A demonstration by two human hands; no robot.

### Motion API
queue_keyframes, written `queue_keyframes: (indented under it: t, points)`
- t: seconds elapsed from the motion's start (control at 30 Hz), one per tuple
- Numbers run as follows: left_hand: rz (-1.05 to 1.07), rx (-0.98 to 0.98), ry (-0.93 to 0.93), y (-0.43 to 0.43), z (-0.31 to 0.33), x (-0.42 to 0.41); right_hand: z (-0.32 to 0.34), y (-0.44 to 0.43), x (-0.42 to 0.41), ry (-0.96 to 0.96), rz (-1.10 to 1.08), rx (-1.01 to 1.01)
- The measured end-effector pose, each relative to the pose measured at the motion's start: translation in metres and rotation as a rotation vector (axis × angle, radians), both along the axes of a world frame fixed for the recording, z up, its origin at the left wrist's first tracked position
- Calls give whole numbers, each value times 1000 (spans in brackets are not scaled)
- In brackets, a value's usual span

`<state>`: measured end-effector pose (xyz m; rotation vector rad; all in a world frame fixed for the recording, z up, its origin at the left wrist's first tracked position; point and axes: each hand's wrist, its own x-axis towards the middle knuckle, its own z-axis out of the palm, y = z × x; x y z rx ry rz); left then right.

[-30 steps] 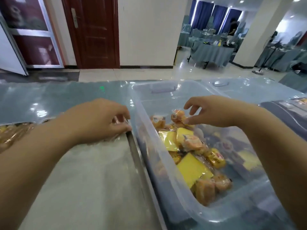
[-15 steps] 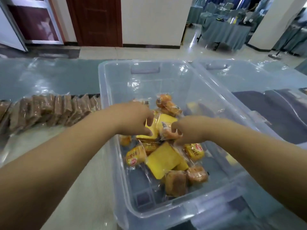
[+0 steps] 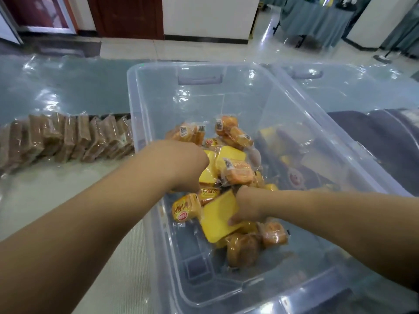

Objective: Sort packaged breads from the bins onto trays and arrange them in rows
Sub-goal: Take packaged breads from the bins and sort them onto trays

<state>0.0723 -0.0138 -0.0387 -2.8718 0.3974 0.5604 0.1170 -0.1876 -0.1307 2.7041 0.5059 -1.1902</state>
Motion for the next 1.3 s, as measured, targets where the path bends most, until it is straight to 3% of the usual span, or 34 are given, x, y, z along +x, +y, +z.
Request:
queue_keyframes:
  t: [0.17, 0.33, 0.5, 0.77, 0.87, 1.03, 1.3]
  points:
    - [-29, -11, -7, -1, -1, 0, 9, 6, 0, 44, -142, 102]
    - [-62, -2, 5, -1, -1, 2, 39, 16, 11, 14, -145, 130]
    - [-74, 23, 26, -1, -2, 3, 80, 7, 18, -166, -79, 129]
    - [-24, 14, 160, -7, 1, 30, 120, -40, 35, -286, -425, 325]
    - [-83, 113, 162, -19, 1, 54, 121, -47, 41, -403, -413, 317]
    - [-149, 60, 103, -46, -20, 94, 114, -47, 39, -616, -308, 236]
    - [-215, 38, 116, -61, -68, 103, 112, -46, 41, -627, -251, 227]
